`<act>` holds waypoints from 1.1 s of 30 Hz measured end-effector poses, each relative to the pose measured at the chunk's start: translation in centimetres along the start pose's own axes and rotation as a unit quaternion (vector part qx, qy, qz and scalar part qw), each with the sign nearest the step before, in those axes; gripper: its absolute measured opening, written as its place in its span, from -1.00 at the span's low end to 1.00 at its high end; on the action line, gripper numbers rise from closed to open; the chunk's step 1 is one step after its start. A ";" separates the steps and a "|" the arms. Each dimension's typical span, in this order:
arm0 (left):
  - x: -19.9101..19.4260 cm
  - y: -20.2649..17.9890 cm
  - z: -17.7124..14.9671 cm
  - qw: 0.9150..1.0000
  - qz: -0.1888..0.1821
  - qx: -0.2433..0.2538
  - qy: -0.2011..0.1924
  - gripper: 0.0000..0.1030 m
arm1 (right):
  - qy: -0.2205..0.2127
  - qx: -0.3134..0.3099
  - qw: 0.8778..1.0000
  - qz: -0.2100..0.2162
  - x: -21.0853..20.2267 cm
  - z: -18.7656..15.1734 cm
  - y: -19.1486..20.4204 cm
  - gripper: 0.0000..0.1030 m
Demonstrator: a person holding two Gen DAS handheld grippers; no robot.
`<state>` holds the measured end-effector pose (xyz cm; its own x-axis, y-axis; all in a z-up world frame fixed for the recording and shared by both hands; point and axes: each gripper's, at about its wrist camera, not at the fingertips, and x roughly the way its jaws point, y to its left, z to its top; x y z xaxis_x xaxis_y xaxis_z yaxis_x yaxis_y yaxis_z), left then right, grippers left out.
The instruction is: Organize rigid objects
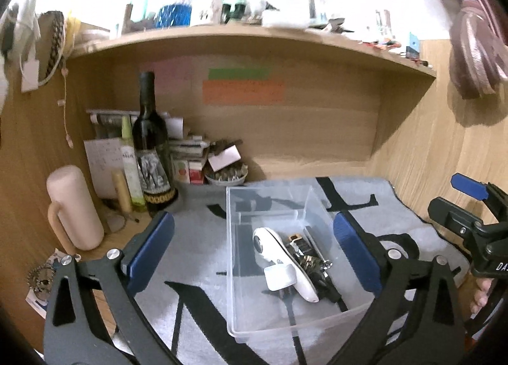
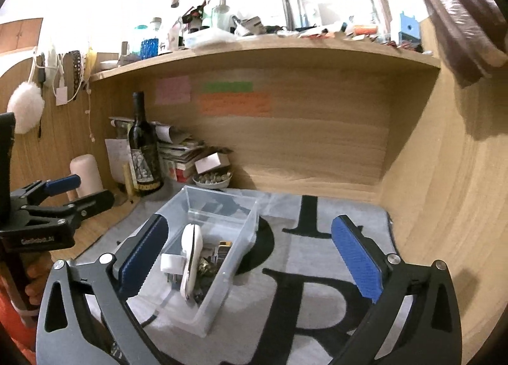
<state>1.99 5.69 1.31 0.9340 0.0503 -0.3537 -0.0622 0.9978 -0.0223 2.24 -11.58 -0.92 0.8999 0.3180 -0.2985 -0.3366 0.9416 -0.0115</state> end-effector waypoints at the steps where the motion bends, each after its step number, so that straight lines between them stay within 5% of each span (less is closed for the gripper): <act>1: -0.2 -0.3 -0.1 1.000 0.000 0.004 -0.005 0.99 | -0.001 0.000 1.000 -0.002 -0.2 -0.1 0.0 1.00; 33: -0.8 -1.8 -0.6 1.000 -0.014 0.010 -0.018 1.00 | -0.010 0.002 1.000 0.000 -1.4 -0.5 -0.1 1.00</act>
<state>1.11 3.78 1.07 0.9474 0.0239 -0.3191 -0.0294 0.9995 -0.0126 0.89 -12.15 -0.95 0.9053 0.3196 -0.2797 -0.3351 0.9422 -0.0082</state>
